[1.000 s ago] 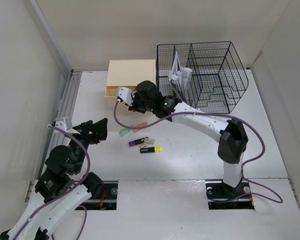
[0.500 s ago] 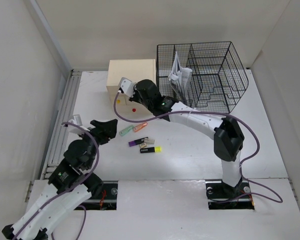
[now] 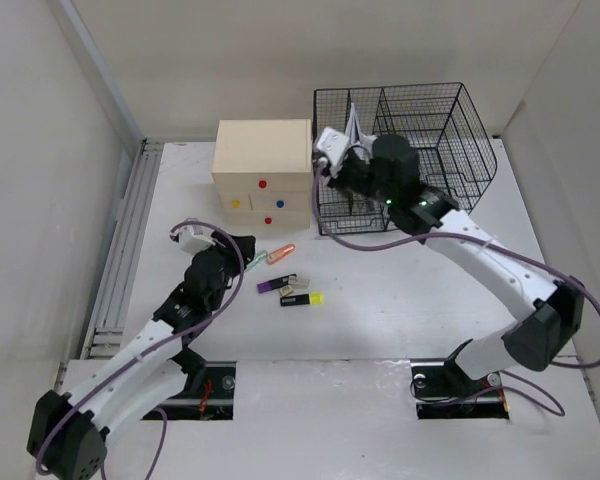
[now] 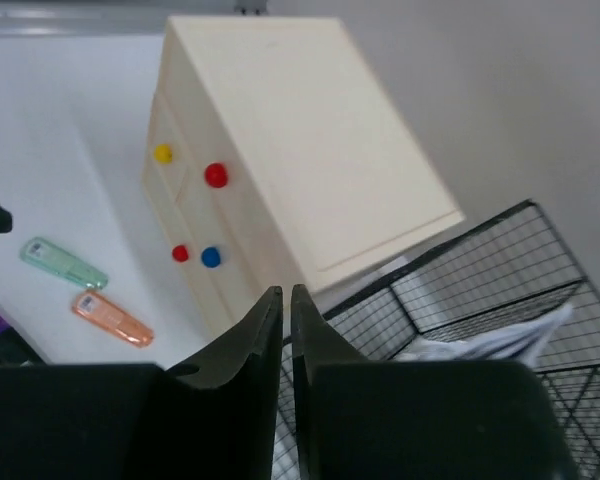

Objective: Organize the desk

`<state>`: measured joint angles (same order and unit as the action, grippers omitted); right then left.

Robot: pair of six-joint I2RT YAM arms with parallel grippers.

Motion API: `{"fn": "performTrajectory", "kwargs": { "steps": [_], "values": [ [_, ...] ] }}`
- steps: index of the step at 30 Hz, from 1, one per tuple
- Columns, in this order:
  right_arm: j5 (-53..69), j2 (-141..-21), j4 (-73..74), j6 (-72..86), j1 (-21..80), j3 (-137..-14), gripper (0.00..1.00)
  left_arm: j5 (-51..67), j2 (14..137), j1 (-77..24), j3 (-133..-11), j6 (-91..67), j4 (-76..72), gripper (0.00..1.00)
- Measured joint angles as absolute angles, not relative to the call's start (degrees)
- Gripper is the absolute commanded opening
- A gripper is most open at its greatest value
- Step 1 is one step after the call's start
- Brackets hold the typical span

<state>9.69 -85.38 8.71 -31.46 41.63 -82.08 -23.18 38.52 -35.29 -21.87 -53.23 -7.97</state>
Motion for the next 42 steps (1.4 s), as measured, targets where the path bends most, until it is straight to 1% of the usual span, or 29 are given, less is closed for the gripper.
{"fn": "performTrajectory", "kwargs": {
  "steps": [1,2,3,5,6,7,8,10,12,16,20,29,33,35,36,39,42],
  "values": [
    [12.43,-83.94,8.73,-30.52,39.59,-82.11,0.12,-21.89,40.77,-33.28,-21.87,-53.17,-10.04,0.39],
    [15.22,-82.89,8.78,-29.65,37.71,-82.13,0.14,-20.51,42.96,-30.89,-21.87,-53.12,-12.03,0.39],
    [17.74,-82.21,8.99,-29.04,35.88,-82.15,0.2,-19.25,45.08,-28.36,-21.87,-53.06,-13.85,0.41],
    [22.13,-81.82,9.63,-28.18,32.95,-82.19,0.25,-15.44,49.21,-22.35,-21.87,-53.08,-17.52,0.43],
    [24.27,-81.8,10.52,-27.68,31.99,-82.17,0.25,-13.28,51.42,-19.38,-21.87,-53.06,-19.46,0.43],
    [26.13,-81.82,11.35,-27.29,31.24,-82.17,0.25,-11.18,53.45,-16.56,-21.87,-53.08,-21.3,0.48],
    [27.64,-81.82,12.01,-27.09,30.72,-82.08,0.26,-9.13,55.57,-14.04,-21.87,-52.95,-23.2,0.5],
    [30.52,-81.78,12.82,-26.55,29.78,-81.87,0.26,-5.39,59.55,-10.41,-21.98,-52.8,-26.52,0.5],
    [32.38,-81.67,13.06,-26.09,29.08,-81.34,0.26,-1.78,63.53,-7.75,-22.26,-52.58,-29.08,0.53],
    [34.76,-81.49,13.5,-25.63,28.16,-80.62,0.26,3.66,71.22,-5.15,-22.9,-52.66,-34.65,0.55],
    [36.07,-81.41,13.47,-25.45,28.03,-80.6,0.26,7.14,76.27,-5.04,-23.35,-52.88,-39.99,0.55],
    [36.82,-81.34,13.5,-25.39,27.73,-79.75,0.27,10.33,78.72,-4.91,-23.99,-53.19,-47.62,0.55],
    [37.06,-81.34,13.52,-25.26,27.73,-79.75,0.27,10.48,82.02,-4.16,-26.09,-53.52,-49.5,0.55],
    [37.12,-81.34,13.5,-25.26,27.73,-79.75,0.27,10.5,84.23,-3.64,-27.2,-53.87,-50.04,0.54],
    [37.12,-81.34,13.5,-25.23,27.73,-79.75,0.27,10.46,85.21,-3.55,-27.64,-53.93,-50.26,0.49],
    [37.47,-81.34,13.5,-25.23,27.49,-79.72,0.27,11.4,87.05,-3.42,-29.04,-54.35,-51.2,0.44],
    [37.56,-81.34,13.52,-25.23,27.27,-79.66,0.27,12.12,87.33,-3.42,-29.23,-54.43,-51.68,0.36]
  ]
}}
